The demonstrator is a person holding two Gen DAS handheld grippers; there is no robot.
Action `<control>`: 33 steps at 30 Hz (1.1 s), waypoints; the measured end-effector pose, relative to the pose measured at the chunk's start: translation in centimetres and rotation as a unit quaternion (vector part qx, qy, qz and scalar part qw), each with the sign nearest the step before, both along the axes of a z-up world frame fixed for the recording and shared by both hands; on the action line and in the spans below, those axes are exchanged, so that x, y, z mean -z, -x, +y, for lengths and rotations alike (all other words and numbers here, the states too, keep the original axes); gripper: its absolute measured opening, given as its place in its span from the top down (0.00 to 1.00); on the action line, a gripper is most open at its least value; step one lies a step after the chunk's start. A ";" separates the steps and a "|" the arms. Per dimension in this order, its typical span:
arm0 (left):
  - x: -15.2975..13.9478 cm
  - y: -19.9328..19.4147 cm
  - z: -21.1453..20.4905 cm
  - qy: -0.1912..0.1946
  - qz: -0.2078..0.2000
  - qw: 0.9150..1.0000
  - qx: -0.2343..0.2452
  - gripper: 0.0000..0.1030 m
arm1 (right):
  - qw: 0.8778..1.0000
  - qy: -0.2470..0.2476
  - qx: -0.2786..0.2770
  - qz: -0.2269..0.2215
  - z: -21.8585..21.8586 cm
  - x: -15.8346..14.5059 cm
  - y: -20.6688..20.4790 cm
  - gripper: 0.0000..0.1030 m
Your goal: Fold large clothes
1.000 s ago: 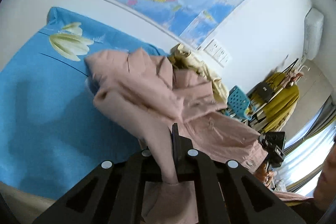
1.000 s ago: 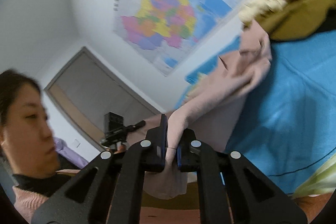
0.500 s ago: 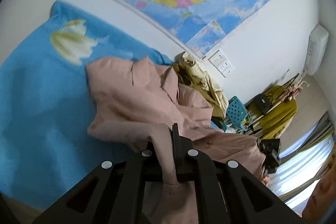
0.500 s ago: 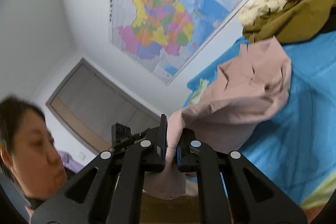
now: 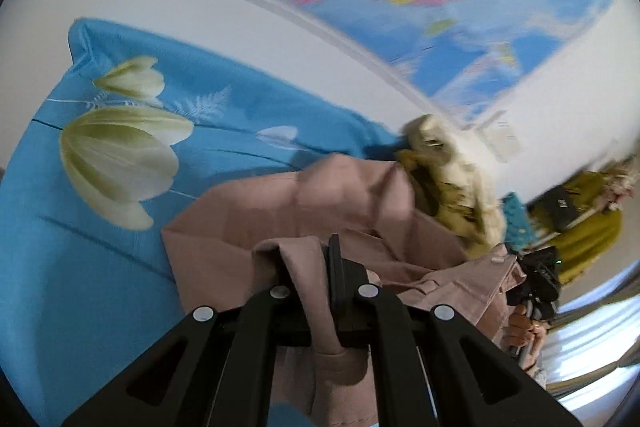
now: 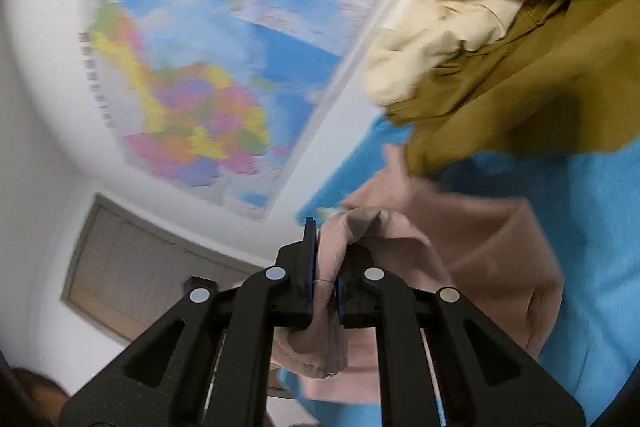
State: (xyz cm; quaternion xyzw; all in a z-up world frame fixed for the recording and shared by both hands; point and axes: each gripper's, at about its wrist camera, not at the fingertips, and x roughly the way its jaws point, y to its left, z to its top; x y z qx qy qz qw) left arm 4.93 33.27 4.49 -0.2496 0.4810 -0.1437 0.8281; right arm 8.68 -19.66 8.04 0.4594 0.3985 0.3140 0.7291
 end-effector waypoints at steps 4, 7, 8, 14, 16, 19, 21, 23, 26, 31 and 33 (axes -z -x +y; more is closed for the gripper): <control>4.0 -4.6 -0.1 -0.032 0.060 0.998 -0.013 0.96 | 0.998 0.047 0.010 0.032 0.8 2.7 -3.1 0.86; 6.7 -6.7 0.2 -0.031 0.098 0.994 -0.023 0.91 | 0.996 0.073 0.021 0.036 1.1 3.5 -3.9 0.75; 7.2 -7.0 0.3 -0.023 0.103 0.994 -0.017 0.88 | 0.996 0.086 0.021 0.028 1.3 3.1 -3.9 0.68; 3.3 -2.9 1.6 -0.007 -0.010 1.000 -0.004 0.33 | 0.970 0.211 0.005 -0.122 3.8 -2.9 1.6 0.28; 1.8 -0.6 0.8 -0.033 -0.049 0.998 0.017 0.32 | 0.954 0.251 -0.012 -0.165 5.4 -4.1 3.6 0.28; 0.8 2.3 -3.3 -0.118 -0.092 0.985 0.090 0.31 | 0.922 0.307 -0.092 -0.217 9.7 -4.2 5.6 0.22; 1.3 2.9 -6.9 -0.185 -0.106 0.966 0.143 0.30 | 0.896 0.359 -0.133 -0.226 13.6 -3.0 5.4 0.21; 2.4 2.6 -9.4 -0.225 -0.107 0.953 0.170 0.30 | 0.880 0.388 -0.163 -0.219 16.8 -1.0 4.5 0.20; 4.6 0.8 -12.0 -0.266 -0.098 0.939 0.193 0.32 | 0.842 0.458 -0.193 -0.211 20.5 2.2 2.8 0.18; 8.0 -4.2 -12.0 -0.300 -0.023 0.941 0.154 0.77 | 0.804 0.532 -0.180 -0.195 21.5 5.6 0.8 0.57; 7.4 -5.3 -11.1 -0.277 -0.025 0.951 0.135 0.76 | 0.821 0.508 -0.180 -0.191 20.5 4.9 0.0 0.93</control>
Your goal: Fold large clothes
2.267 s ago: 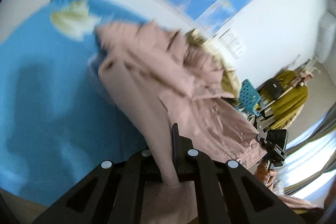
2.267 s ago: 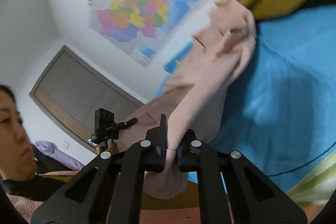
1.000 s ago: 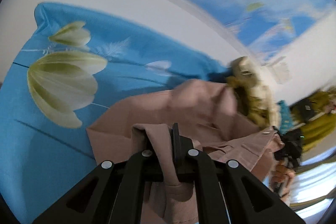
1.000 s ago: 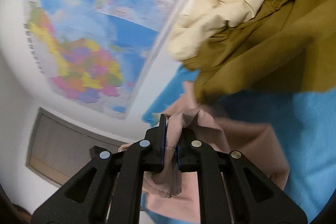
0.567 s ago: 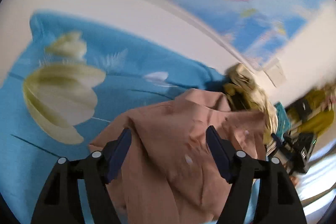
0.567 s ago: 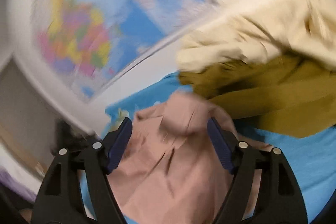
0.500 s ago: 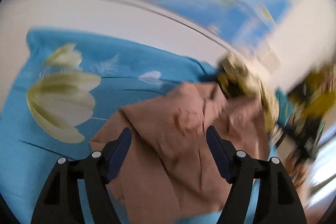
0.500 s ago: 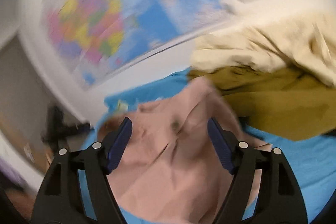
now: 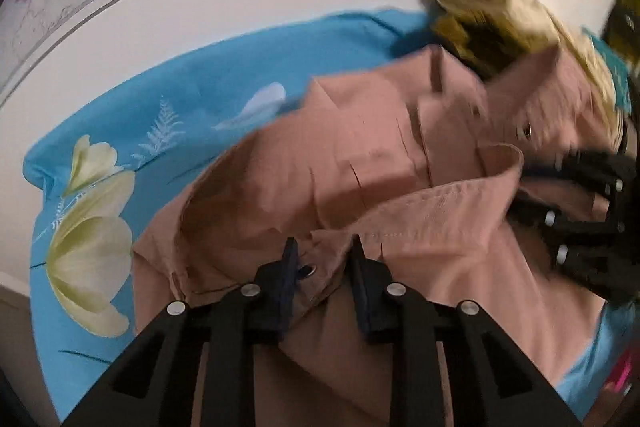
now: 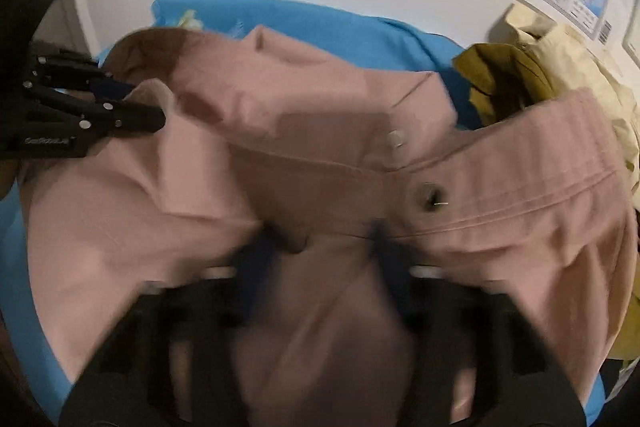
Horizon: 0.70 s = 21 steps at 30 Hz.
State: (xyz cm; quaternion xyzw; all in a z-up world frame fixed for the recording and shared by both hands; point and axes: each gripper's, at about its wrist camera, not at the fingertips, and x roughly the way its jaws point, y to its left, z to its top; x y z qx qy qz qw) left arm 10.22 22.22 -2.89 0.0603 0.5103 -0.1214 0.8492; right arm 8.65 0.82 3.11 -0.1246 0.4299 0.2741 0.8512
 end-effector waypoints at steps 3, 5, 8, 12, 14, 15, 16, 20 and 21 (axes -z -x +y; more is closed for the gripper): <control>-1.8 -0.4 1.5 0.032 -0.025 0.999 -0.027 0.65 | 0.998 -0.041 0.016 -0.040 -1.7 -2.8 -0.1 0.96; -3.5 0.1 2.9 0.054 -0.059 0.996 -0.045 0.54 | 0.995 -0.069 0.026 -0.063 -2.6 -4.7 -0.5 0.96; -4.5 1.2 3.5 0.029 -0.097 0.993 -0.054 0.39 | 0.996 -0.065 0.036 -0.056 -1.9 -4.4 -2.1 0.96; -3.0 2.3 4.3 0.012 -0.083 0.995 -0.059 0.36 | 0.999 0.005 0.024 -0.025 0.6 -0.3 -4.5 0.88; -2.5 3.1 4.5 0.011 -0.075 0.996 -0.053 0.36 | 1.000 0.006 0.022 -0.018 0.6 0.3 -4.7 0.82; -2.3 3.9 4.9 0.021 -0.074 0.996 -0.047 0.36 | 1.000 0.001 0.024 -0.019 0.4 -0.1 -4.6 0.76; -2.5 4.6 5.1 0.030 -0.076 0.996 -0.046 0.36 | 0.999 -0.013 0.027 -0.028 -0.3 -1.0 -4.2 0.71; -3.8 7.6 7.4 0.060 -0.114 0.990 -0.065 0.14 | 0.993 -0.085 0.040 -0.078 -6.3 -5.3 0.1 0.42; -4.0 8.2 7.9 0.074 -0.119 0.988 -0.065 0.12 | 0.991 -0.095 0.046 -0.085 -7.7 -5.9 0.9 0.39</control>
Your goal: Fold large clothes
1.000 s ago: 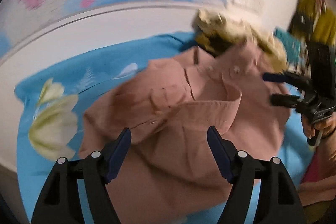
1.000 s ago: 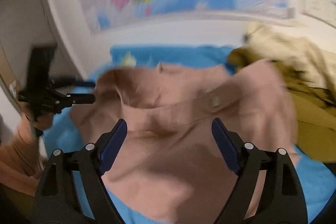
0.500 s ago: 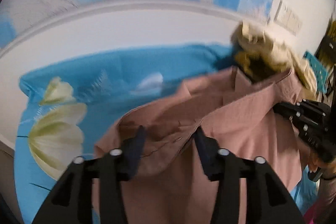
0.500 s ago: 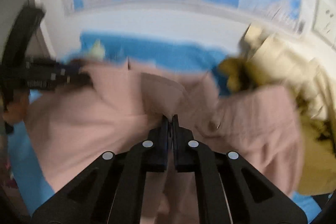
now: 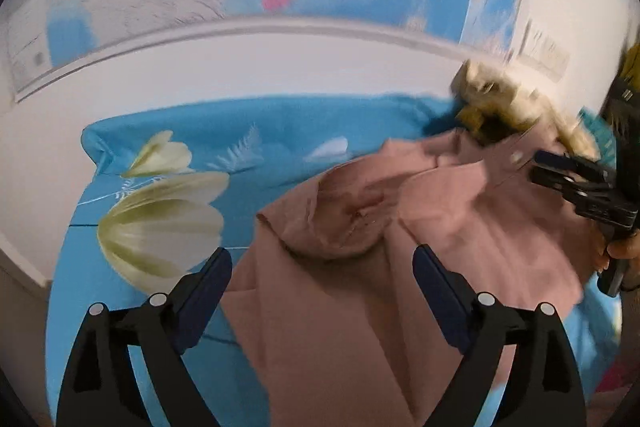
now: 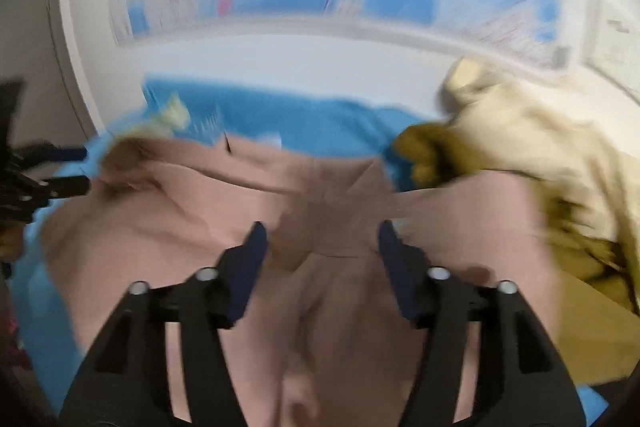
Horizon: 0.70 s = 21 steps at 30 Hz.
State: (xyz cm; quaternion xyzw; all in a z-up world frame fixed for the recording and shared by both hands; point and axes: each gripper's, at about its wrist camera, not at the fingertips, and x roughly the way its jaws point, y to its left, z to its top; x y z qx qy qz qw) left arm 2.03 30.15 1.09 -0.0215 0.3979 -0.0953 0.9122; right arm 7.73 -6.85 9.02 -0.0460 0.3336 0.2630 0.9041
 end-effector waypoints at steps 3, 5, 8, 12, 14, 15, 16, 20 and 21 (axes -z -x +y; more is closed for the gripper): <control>0.6 1.6 2.0 0.017 0.009 1.000 -0.019 0.08 | 0.999 -0.029 0.026 0.009 -4.6 -0.6 2.7 0.30; 2.0 1.9 2.4 0.025 0.035 0.999 -0.016 0.08 | 0.998 -0.038 0.049 0.030 -7.7 0.5 4.5 0.24; 4.7 2.6 2.4 0.065 0.080 0.995 0.005 0.08 | 0.994 -0.063 0.059 0.074 -10.0 3.1 6.2 0.16; 7.0 3.1 0.9 0.089 0.099 0.991 0.027 0.07 | 0.987 -0.074 0.051 0.134 -10.7 6.8 7.4 0.19; 7.0 3.4 0.0 0.083 0.084 0.992 0.033 0.21 | 0.984 -0.087 0.042 0.150 -10.6 7.9 7.4 0.40; 6.8 3.4 -0.6 0.080 0.083 0.992 0.041 0.48 | 0.978 -0.125 0.023 0.168 -10.9 7.9 7.2 0.72; 6.6 3.4 -0.7 0.077 0.087 0.993 0.034 0.56 | 0.974 -0.141 0.019 0.177 -11.0 7.5 7.0 0.77; 4.4 3.9 2.0 0.155 0.107 0.982 0.024 0.90 | 0.964 -0.219 -0.007 0.152 -13.3 2.4 9.5 0.92; 3.8 4.4 2.9 0.186 0.109 0.976 0.027 0.91 | 0.963 -0.228 -0.013 0.141 -13.8 1.3 10.3 0.93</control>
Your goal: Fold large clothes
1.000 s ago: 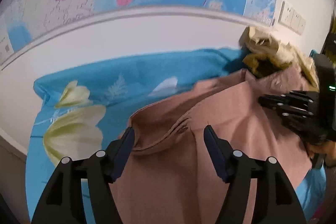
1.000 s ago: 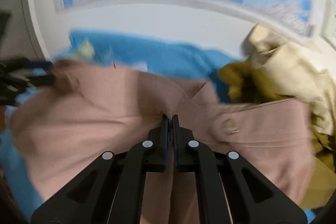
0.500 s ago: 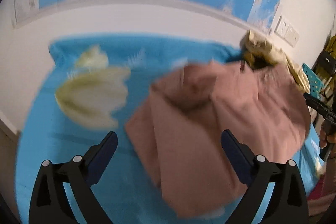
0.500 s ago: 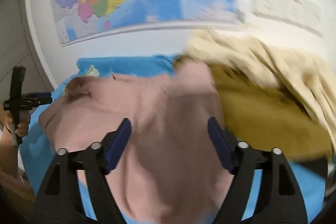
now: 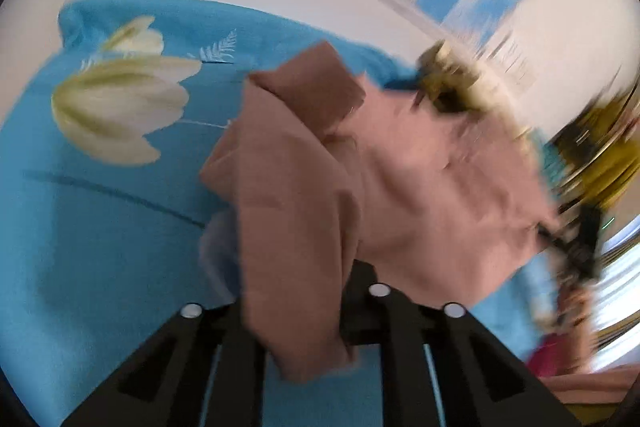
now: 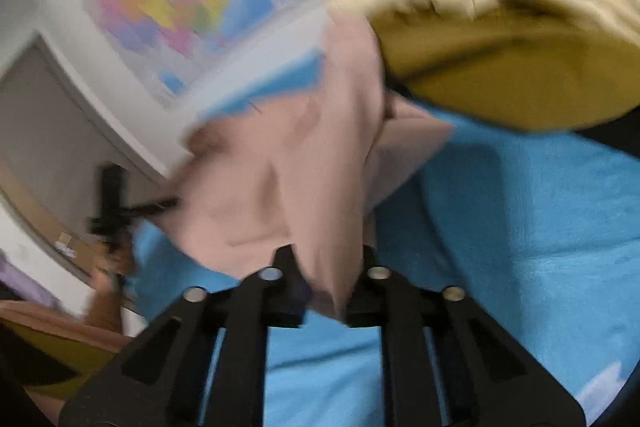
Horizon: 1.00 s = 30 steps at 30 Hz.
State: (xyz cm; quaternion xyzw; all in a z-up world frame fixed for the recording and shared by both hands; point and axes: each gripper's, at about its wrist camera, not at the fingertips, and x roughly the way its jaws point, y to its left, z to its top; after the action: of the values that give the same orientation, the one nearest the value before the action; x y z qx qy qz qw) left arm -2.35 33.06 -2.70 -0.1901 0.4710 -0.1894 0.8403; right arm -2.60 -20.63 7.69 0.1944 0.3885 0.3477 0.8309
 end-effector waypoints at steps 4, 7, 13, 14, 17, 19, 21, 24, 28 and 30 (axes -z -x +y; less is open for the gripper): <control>-0.8 2.2 1.0 0.042 0.013 0.999 0.016 0.90 | 1.000 0.006 0.003 -0.025 -1.5 -2.1 3.5 0.95; 2.0 1.7 -0.8 -0.047 0.065 0.997 0.011 0.71 | 0.996 0.066 0.020 0.047 -1.8 1.6 2.9 0.91; -0.8 1.1 -2.4 -0.162 -0.010 0.987 -0.019 0.27 | 0.986 0.132 0.102 0.026 -3.2 1.6 2.2 0.47; -1.7 0.9 -2.9 -0.165 -0.031 0.986 -0.011 0.25 | 0.985 0.140 0.099 -0.005 -2.5 0.4 2.2 0.36; -2.9 -1.0 -4.5 -0.193 -0.048 0.980 0.005 0.24 | 0.981 0.171 0.081 -0.041 0.2 -0.7 0.8 0.21; -2.6 -2.1 -5.0 -0.196 -0.041 0.980 0.014 0.24 | 0.979 0.187 0.067 -0.033 1.1 0.3 -0.8 0.22; -1.5 -4.0 -5.6 -0.216 -0.024 0.976 0.010 0.27 | 0.978 0.198 0.058 -0.015 2.4 1.9 -3.1 0.23; 0.6 -6.0 -5.9 -0.221 0.000 0.975 0.018 0.36 | 0.977 0.207 0.051 0.019 3.1 4.4 -5.4 0.43; 2.6 -7.6 -5.8 -0.201 0.034 0.979 0.026 0.69 | 0.981 0.184 0.055 0.028 2.7 5.2 -6.8 0.95; 2.0 -8.3 -5.6 -0.187 0.028 0.982 0.015 0.81 | 0.982 0.173 0.075 -0.002 2.5 3.3 -6.9 0.96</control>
State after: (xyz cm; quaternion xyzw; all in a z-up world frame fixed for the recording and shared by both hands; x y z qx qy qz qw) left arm 5.91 27.43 -4.67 -0.0277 0.5244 -0.1045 0.8446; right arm 4.34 -18.18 4.37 0.0754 0.4255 0.2125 0.8764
